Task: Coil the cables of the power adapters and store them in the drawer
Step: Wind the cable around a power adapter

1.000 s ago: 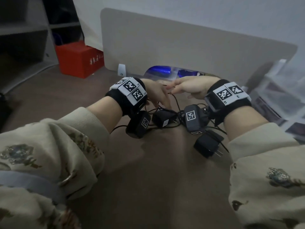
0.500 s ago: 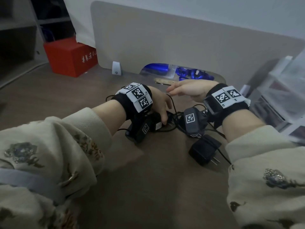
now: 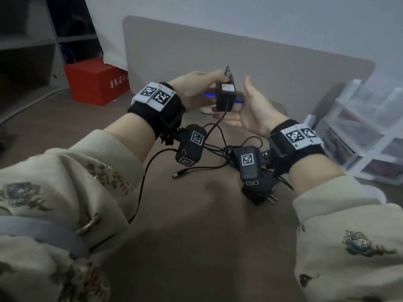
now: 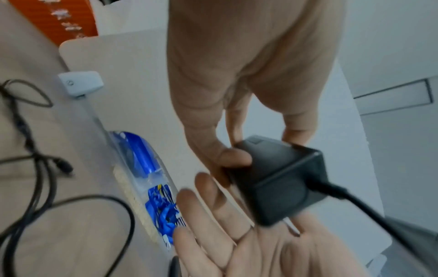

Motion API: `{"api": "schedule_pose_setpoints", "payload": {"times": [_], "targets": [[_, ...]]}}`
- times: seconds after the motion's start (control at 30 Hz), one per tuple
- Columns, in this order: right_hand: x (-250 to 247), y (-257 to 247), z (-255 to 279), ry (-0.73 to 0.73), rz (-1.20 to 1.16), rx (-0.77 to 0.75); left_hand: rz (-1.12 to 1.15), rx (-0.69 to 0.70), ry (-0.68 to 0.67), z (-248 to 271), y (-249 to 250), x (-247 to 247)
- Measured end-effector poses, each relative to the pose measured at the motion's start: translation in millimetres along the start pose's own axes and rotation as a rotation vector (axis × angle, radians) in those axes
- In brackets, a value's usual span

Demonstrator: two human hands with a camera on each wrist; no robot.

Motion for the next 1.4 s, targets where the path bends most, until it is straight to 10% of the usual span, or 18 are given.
{"api": "schedule_pose_setpoints", "payload": {"times": [0.3,0.67,1.07,1.4], "targets": [[34,10,33,0.105,-0.064,-0.009,0.207,0.103,0.306,29,-16,4],[51,2,48,0.14,0.133,0.009,0.079,-0.099,0.22,87,-35,-10],[75,19,4,0.286,-0.161,-0.16,0.2,-0.099,0.423,71,-47,-33],[76,29,3,0.441,-0.233,-0.261,0.385,-0.122,0.34,65,-52,-27]]}}
Point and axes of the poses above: each hand's wrist, its own z-axis away from the middle knuckle, its own x-axis out of the palm, y = z × x, the point moved 1 cm from there along -z, towards the middle knuckle, and after that the axes turned 4 degrees about z, right-handed, at the moved point
